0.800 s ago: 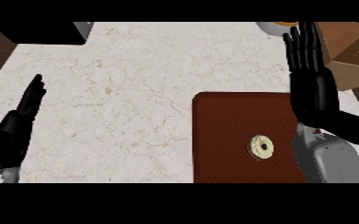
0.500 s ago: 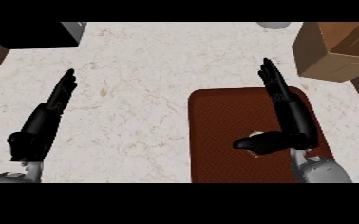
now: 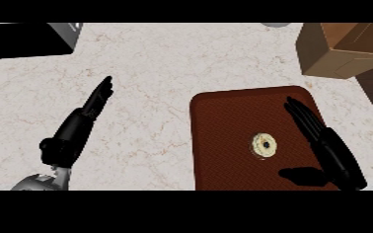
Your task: Pick the cupcake from the tray and place it in the cardboard box
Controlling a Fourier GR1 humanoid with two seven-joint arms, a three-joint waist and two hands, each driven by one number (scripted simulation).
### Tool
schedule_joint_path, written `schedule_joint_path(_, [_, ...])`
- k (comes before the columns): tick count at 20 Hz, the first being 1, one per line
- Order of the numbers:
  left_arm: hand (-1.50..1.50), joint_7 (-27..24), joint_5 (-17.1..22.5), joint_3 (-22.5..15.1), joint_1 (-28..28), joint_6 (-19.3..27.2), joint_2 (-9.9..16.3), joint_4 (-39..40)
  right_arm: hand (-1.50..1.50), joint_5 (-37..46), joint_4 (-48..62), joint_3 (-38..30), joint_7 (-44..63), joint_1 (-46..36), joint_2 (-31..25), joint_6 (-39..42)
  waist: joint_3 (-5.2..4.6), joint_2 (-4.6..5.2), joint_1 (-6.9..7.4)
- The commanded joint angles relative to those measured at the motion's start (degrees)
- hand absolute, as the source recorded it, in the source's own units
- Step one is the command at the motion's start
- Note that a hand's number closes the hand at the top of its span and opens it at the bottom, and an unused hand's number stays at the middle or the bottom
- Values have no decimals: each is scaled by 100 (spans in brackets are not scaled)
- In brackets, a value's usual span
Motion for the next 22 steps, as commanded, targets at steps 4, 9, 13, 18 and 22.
schedule_joint_path(4, [0,-8,50,-14,-400,-279,-169,469,-150,1464,-1871,60,547,1559,-1057,-468,-2,-14,124])
schedule_joint_path(9, [0,93,72,135,-840,-354,-270,653,-150,1363,-3459,-44,1827,2126,-1730,874,-5,5,210])
schedule_joint_path(13, [0,96,-192,-130,-835,-256,-599,792,-150,1143,-3726,27,2456,2235,-1772,1646,11,30,363])
schedule_joint_path(18, [0,-255,-183,28,-683,-664,-542,840,-150,938,-3992,93,3259,1910,-1388,2382,15,35,452])
schedule_joint_path(22, [0,8,-195,242,-963,-728,-696,931,-150,987,-3795,330,3834,1068,-714,2800,16,42,486])
